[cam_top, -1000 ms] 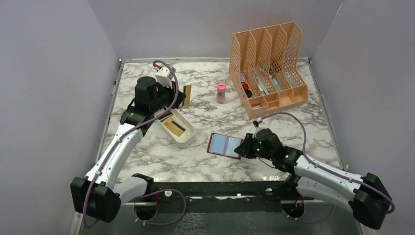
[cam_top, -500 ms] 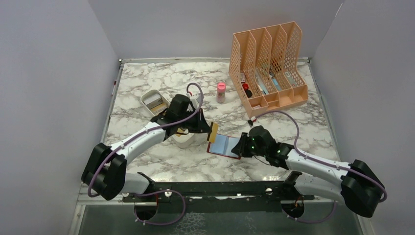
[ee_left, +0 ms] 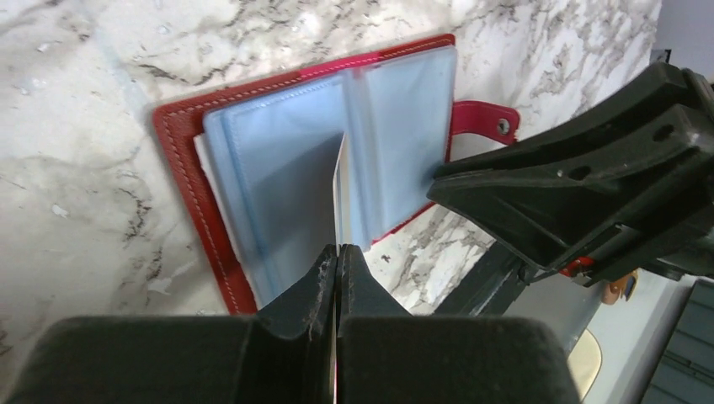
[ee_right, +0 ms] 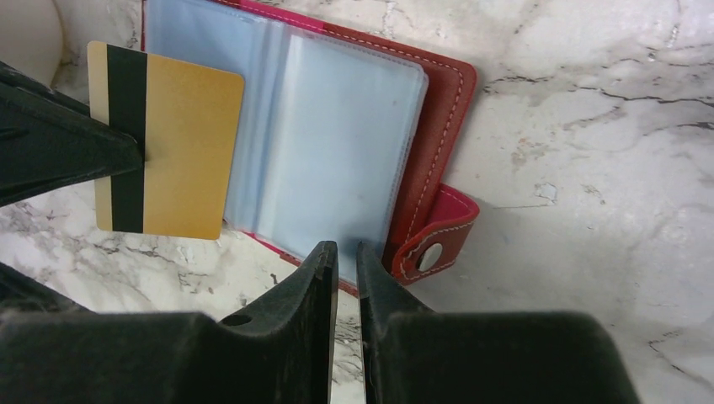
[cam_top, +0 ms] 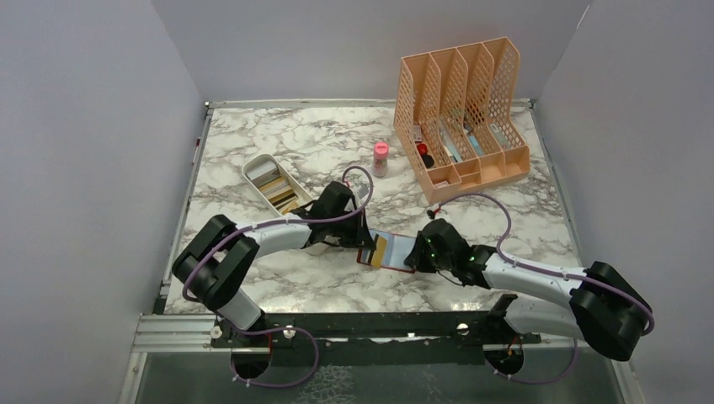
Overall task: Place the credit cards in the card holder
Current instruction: Insert the credit card into the card holder.
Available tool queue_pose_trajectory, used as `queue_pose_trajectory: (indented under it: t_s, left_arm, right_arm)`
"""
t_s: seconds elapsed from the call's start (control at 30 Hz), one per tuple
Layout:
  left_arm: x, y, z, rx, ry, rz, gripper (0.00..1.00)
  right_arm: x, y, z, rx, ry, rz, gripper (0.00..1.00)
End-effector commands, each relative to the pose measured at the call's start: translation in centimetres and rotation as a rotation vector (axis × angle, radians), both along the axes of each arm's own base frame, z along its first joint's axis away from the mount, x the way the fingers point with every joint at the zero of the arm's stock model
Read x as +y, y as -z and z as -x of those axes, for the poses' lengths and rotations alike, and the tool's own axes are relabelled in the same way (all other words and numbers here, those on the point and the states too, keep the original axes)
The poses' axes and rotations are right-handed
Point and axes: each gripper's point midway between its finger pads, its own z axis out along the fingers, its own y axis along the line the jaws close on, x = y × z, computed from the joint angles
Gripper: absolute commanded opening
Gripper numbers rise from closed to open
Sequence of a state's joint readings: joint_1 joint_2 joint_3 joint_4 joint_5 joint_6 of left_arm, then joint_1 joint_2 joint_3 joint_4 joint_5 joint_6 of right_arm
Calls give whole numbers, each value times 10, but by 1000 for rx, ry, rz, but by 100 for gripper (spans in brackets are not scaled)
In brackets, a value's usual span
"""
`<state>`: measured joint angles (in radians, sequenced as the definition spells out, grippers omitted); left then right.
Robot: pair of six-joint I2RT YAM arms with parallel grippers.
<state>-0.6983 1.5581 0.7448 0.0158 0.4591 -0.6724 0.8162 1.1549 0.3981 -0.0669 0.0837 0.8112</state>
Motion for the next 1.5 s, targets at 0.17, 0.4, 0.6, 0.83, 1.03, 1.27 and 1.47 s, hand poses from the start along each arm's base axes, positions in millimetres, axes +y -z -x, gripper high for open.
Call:
queue_pose_trajectory:
  t_s: [0.17, 0.4, 0.6, 0.83, 1.03, 1.27, 1.47]
  left_arm:
    - [-13, 3, -18, -39, -31, 3, 0]
    - [-19, 3, -20, -36, -43, 9, 0]
    - [-34, -14, -14, -48, -21, 61, 0]
    - [-39, -8, -15, -52, -31, 39, 0]
    - [-33, 9, -18, -45, -55, -17, 0]
    - [-21, 6, -26, -81, -113, -72, 0]
    - [-20, 1, -26, -78, -129, -64, 0]
  right_arm:
    - [-17, 8, 1, -15, 44, 46, 19]
    - [-17, 12, 4, -6, 36, 44, 19]
    - [-20, 15, 6, -2, 39, 48, 19]
    - [-18, 13, 7, -6, 34, 33, 19]
    - [-18, 9, 6, -17, 34, 28, 19]
    - [-21, 7, 7, -28, 35, 30, 19]
    - [-24, 9, 7, -27, 39, 45, 19]
